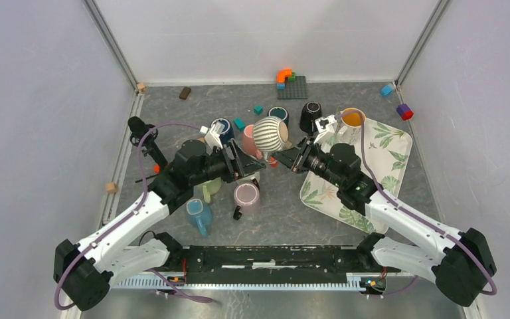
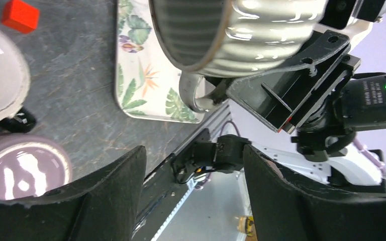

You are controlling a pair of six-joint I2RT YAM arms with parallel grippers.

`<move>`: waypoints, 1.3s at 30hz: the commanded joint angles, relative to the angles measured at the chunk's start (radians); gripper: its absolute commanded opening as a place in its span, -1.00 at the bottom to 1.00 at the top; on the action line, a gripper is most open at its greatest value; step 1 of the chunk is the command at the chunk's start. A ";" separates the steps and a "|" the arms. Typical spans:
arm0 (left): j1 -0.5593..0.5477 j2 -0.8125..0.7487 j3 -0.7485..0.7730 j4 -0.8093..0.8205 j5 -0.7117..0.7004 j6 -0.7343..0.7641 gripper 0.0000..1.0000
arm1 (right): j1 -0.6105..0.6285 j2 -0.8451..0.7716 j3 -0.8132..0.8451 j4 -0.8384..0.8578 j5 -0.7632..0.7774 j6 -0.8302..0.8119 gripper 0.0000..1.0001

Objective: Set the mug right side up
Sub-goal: Turn over the cup at the corner of the board.

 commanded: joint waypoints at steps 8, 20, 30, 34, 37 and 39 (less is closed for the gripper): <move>0.014 0.082 -0.039 0.437 0.125 -0.235 0.20 | -0.010 0.011 -0.055 0.517 -0.123 0.229 -1.00; 0.013 0.104 -0.049 0.532 0.144 -0.270 -0.18 | -0.011 0.017 -0.077 0.594 -0.140 0.287 -1.00; 0.014 0.124 -0.054 0.561 0.165 -0.270 -0.35 | -0.011 0.046 -0.091 0.666 -0.166 0.333 -1.00; 0.013 0.130 -0.049 0.576 0.166 -0.270 -0.25 | -0.009 0.047 -0.095 0.666 -0.172 0.335 -1.00; 0.014 0.138 -0.046 0.591 0.167 -0.275 -0.25 | -0.010 0.049 -0.097 0.666 -0.182 0.335 -1.00; 0.013 0.148 -0.044 0.606 0.169 -0.282 -0.25 | -0.008 0.050 -0.098 0.664 -0.186 0.336 -1.00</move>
